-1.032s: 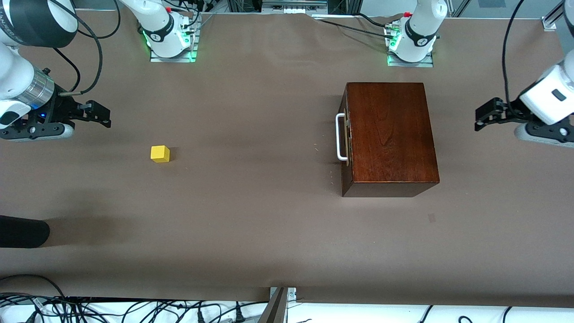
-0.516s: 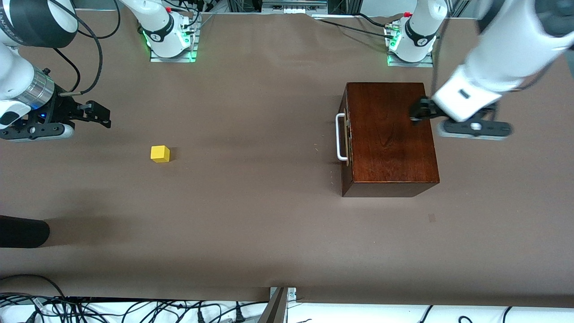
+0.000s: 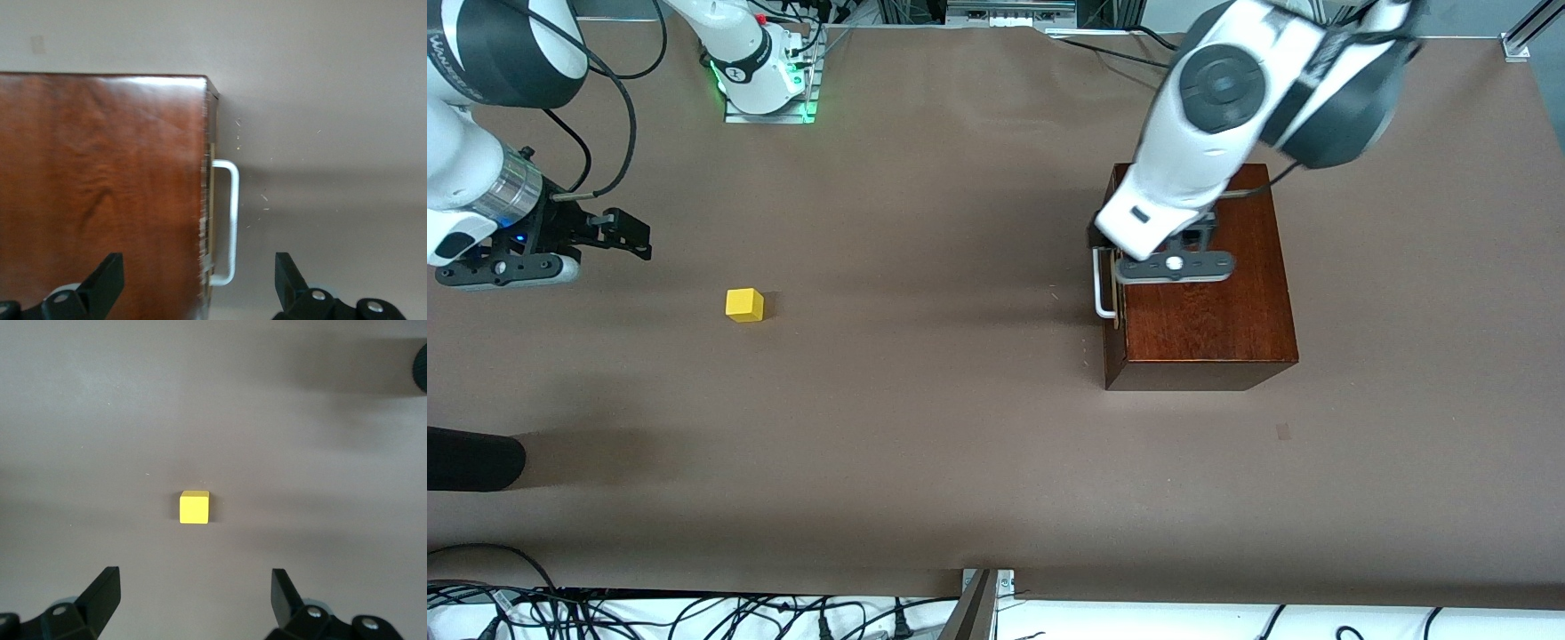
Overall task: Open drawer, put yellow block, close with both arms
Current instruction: 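Grasp the white handle with the left gripper while the right gripper grasps the cube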
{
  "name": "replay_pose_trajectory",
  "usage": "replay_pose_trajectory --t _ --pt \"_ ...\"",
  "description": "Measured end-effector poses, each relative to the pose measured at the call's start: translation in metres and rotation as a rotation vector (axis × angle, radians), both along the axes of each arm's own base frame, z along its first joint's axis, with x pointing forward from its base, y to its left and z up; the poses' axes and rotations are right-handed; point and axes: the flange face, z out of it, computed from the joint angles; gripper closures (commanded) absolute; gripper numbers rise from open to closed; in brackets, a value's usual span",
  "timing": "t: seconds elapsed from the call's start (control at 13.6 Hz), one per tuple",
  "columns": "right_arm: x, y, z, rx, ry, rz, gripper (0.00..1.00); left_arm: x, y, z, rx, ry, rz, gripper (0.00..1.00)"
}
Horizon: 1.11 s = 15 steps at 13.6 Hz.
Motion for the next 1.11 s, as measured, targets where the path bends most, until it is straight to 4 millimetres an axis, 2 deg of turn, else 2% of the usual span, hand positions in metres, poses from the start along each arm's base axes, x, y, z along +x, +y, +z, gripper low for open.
replay_pose_trajectory --t 0.22,0.44,0.74,0.96,1.11 --pt "0.003 0.000 -0.008 0.000 0.009 0.000 0.00 -0.027 -0.044 -0.047 0.045 -0.017 -0.005 0.00" --pt "0.007 0.000 -0.021 0.000 0.021 0.000 0.00 -0.055 -0.064 -0.086 0.061 -0.016 -0.024 0.00" --pt "0.010 0.001 -0.068 0.002 0.018 0.002 0.00 -0.075 -0.067 -0.131 0.109 -0.016 -0.076 0.00" --pt "0.008 0.003 -0.098 0.004 0.018 0.006 0.00 -0.075 -0.065 -0.145 0.125 -0.013 -0.088 0.00" --pt "0.010 0.013 -0.120 0.004 0.025 0.005 0.00 -0.073 -0.065 -0.153 0.136 -0.021 -0.101 0.00"
